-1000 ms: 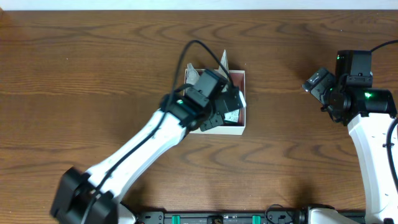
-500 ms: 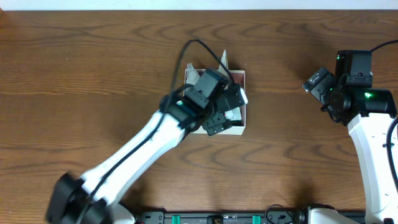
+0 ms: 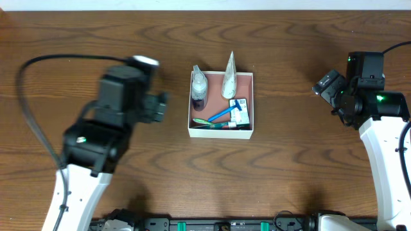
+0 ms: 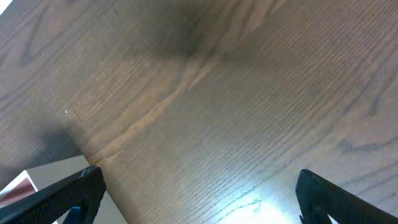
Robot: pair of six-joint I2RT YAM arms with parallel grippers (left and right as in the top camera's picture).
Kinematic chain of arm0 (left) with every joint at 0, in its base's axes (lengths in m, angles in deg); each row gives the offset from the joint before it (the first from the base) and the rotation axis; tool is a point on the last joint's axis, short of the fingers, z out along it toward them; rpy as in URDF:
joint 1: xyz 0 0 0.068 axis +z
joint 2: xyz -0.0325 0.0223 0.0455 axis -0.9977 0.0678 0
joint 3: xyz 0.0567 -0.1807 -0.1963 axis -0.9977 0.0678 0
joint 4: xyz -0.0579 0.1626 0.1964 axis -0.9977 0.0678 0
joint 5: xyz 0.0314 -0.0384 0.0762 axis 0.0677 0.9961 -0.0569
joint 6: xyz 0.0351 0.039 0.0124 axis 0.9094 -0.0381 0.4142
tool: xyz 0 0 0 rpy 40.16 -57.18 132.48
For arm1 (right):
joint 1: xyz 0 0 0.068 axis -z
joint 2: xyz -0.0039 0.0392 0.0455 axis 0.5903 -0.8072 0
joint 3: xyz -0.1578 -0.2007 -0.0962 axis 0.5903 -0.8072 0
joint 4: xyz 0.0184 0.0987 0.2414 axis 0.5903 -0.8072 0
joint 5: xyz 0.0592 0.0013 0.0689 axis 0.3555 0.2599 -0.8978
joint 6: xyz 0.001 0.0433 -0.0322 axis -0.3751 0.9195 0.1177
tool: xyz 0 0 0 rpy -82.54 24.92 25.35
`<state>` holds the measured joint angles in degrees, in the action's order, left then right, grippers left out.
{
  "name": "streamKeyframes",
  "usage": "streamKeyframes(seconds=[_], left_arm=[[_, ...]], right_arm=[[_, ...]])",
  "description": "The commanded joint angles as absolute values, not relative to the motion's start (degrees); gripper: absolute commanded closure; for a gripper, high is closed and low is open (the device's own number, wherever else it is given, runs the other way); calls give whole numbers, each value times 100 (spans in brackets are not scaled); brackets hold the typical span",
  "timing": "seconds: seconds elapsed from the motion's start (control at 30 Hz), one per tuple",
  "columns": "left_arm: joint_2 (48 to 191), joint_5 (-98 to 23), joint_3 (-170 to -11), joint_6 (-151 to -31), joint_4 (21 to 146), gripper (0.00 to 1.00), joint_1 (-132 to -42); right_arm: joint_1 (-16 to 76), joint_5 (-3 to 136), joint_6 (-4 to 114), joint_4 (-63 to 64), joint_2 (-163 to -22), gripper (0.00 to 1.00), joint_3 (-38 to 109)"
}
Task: Pack container
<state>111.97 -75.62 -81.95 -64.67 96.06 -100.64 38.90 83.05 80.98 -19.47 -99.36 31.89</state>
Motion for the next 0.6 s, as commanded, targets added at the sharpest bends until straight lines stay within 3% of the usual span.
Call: streamKeyframes(seconds=[0.0, 0.47, 0.57], left_arm=[[11122, -7748, -8300, -7031, 9743, 2, -9476], [11140, -7507, -8300, -7186, 9990, 2, -9240], [11140, -7649, -8300, -6749, 10113, 2, -9240]], right_arm=[[3918, 8327, 8022, -1952, -9952, 1, 3235], [3918, 8327, 8022, -1952, -9952, 1, 3235], [3918, 8327, 8022, -1952, -9952, 1, 3235]])
